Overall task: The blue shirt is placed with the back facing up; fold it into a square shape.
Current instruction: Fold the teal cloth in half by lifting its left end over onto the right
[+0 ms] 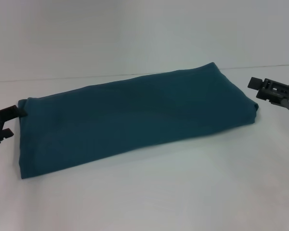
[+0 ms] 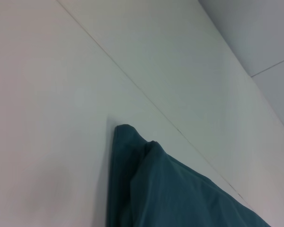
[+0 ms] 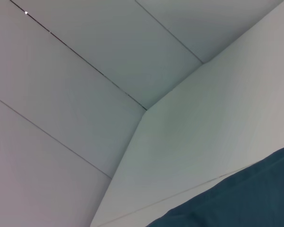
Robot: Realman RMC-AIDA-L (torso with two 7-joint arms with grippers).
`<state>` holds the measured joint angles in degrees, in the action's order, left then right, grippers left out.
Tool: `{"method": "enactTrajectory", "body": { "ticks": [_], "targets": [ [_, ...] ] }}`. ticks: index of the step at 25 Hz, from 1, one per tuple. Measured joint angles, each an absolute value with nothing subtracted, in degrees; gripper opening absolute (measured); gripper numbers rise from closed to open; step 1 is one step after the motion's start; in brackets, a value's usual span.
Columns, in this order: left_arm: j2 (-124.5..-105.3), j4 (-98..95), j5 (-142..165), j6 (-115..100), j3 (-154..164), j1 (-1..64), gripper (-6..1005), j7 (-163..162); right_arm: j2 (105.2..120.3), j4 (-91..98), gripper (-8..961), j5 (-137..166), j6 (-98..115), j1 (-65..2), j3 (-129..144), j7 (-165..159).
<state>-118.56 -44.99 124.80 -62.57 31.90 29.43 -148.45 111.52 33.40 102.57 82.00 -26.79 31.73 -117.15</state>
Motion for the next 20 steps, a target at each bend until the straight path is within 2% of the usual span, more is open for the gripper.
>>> {"method": "enactTrajectory", "body": {
  "ticks": [15,20],
  "targets": [
    [-118.01,-43.8,125.3,-61.7,31.8,29.4,826,-148.3,111.53,33.4,865,102.6,82.0,-27.0,31.7,-117.3],
    [-118.08,-43.6,123.6,-60.5,31.8,29.0,826,-138.3,111.53,33.4,864,102.6,82.0,-27.0,31.7,-117.3]
  ]
}}
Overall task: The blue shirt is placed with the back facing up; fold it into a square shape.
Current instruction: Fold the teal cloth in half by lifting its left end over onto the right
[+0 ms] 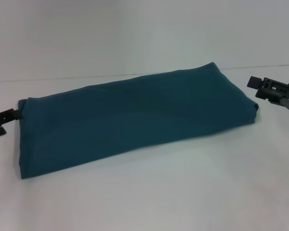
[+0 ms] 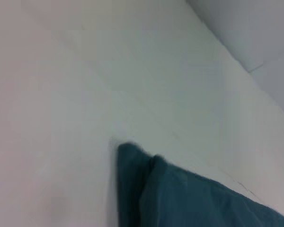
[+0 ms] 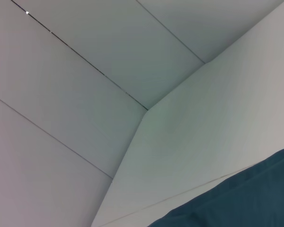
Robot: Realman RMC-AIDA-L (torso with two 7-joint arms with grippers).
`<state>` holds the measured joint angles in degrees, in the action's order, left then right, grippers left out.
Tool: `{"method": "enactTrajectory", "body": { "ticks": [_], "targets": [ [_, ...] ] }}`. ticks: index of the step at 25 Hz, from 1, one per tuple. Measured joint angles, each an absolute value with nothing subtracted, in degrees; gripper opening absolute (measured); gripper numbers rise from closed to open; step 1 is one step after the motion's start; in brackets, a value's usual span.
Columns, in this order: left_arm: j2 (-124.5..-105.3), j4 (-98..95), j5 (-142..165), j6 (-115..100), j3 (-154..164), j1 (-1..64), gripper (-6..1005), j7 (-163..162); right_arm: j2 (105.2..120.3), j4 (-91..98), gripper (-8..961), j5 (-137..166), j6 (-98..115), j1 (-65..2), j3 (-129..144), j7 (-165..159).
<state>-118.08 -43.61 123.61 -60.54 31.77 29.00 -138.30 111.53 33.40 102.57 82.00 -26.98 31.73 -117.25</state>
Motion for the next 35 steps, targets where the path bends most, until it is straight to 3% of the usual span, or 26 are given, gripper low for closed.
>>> {"method": "enactTrajectory", "body": {
  "ticks": [9,35],
  "targets": [
    [-117.49,-39.4,122.6,-57.0,32.0,29.9,826,-127.6,111.53,33.4,861,102.6,81.6,-26.9,31.7,-117.2],
    [-118.21,-36.8,126.2,-50.5,36.0,31.5,826,-131.7,111.45,33.3,855,102.7,81.5,-26.4,31.7,-117.3]
  ]
}}
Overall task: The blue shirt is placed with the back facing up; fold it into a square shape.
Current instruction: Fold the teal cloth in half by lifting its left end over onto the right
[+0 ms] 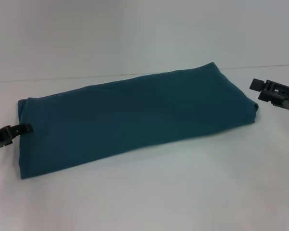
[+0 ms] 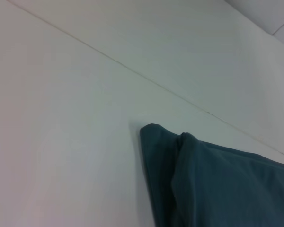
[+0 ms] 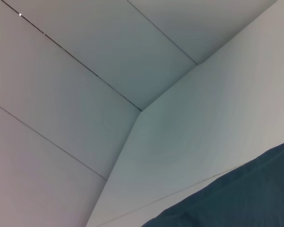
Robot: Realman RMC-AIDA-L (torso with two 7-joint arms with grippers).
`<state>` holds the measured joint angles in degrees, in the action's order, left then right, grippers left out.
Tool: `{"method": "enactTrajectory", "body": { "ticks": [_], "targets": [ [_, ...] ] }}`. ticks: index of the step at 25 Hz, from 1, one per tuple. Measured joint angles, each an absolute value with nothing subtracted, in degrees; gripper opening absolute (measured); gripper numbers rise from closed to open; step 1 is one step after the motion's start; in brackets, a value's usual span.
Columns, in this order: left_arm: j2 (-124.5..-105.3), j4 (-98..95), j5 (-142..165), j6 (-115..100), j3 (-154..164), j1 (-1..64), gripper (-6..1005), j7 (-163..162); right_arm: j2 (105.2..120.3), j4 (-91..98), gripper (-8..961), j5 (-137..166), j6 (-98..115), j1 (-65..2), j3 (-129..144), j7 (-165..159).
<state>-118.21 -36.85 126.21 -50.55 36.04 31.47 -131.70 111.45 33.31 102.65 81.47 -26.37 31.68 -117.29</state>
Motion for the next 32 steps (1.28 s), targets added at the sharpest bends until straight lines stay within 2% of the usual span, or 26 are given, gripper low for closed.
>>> {"method": "enactTrajectory", "body": {
  "ticks": [21,32],
  "targets": [
    [-118.23,-35.3,126.2,-50.7,37.4,31.8,827,-131.8,111.56,33.3,850,102.7,80.6,-26.5,31.5,-117.2],
    [-118.65,-33.4,125.8,-54.9,37.6,35.5,784,-131.8,111.57,33.3,848,102.7,80.7,-26.4,31.6,-117.2]
  ]
}}
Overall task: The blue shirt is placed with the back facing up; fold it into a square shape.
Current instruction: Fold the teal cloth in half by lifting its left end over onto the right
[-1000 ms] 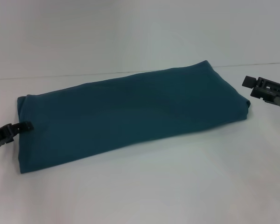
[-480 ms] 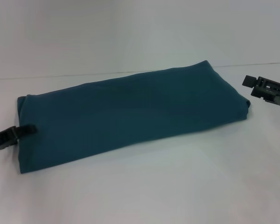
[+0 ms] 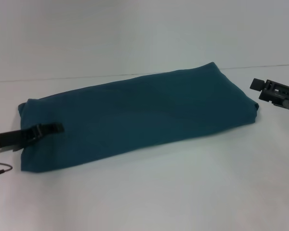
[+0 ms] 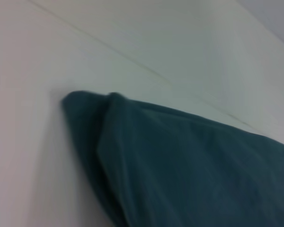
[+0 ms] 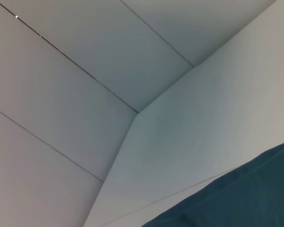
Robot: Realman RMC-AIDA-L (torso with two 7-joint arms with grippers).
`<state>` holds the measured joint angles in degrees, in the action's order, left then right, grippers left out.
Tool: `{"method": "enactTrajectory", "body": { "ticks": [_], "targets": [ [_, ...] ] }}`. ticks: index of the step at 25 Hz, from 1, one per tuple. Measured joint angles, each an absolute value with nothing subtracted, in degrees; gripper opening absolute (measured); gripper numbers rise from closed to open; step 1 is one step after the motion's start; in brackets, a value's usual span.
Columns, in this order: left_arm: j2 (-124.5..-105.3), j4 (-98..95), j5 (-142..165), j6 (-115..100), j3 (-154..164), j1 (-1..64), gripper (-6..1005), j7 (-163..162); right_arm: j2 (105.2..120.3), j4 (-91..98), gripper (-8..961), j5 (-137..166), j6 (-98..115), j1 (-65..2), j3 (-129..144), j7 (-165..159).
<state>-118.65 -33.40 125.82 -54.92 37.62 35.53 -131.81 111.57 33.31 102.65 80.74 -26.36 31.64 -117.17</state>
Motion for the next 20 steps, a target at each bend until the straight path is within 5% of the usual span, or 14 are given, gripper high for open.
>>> {"method": "enactTrajectory", "body": {
  "ticks": [5,12,20],
  "targets": [
    [-118.77,-34.8,125.6,-55.8,37.2,35.8,760,-132.1,111.51,33.3,846,102.7,81.1,-26.4,31.4,-117.2],
    [-118.41,-34.8,125.6,-56.1,37.2,35.7,548,-132.5,111.55,33.3,845,102.7,81.0,-26.4,31.3,-117.2],
    [-118.54,-35.8,125.9,-56.6,37.6,35.9,162,-131.8,111.60,33.3,843,102.7,80.9,-26.4,31.3,-117.2]
  ]
}}
